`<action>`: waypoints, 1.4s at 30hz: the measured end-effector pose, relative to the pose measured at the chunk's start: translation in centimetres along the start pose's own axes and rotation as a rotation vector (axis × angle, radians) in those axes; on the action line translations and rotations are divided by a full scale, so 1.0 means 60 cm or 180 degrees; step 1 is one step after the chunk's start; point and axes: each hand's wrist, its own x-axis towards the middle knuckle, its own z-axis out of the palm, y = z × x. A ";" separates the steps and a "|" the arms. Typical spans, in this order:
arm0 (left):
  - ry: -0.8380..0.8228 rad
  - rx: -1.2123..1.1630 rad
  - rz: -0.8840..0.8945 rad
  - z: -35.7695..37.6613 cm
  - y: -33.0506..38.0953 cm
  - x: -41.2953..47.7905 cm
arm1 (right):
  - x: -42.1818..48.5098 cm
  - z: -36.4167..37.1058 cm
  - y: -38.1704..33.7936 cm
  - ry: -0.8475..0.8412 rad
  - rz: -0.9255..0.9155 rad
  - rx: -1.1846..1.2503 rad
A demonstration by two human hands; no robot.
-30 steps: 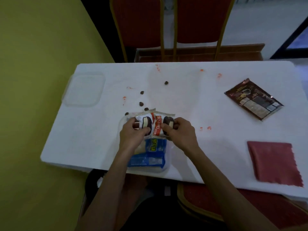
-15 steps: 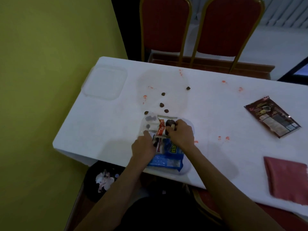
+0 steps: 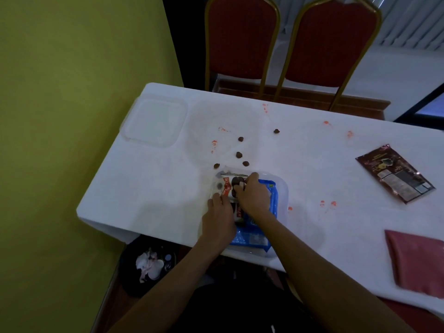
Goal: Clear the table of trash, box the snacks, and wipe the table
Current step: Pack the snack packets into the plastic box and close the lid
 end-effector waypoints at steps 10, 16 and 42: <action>0.0386 -0.0179 0.0700 0.049 -0.014 -0.006 | -0.006 0.004 0.000 0.0360 -0.0381 -0.0741; 0.0448 -0.0187 0.0939 0.059 -0.034 0.002 | -0.012 0.010 0.012 0.0119 -0.0944 -0.0608; 0.0565 -0.1123 0.1098 -0.041 0.113 0.066 | -0.013 -0.129 0.094 0.1127 -0.0350 0.0451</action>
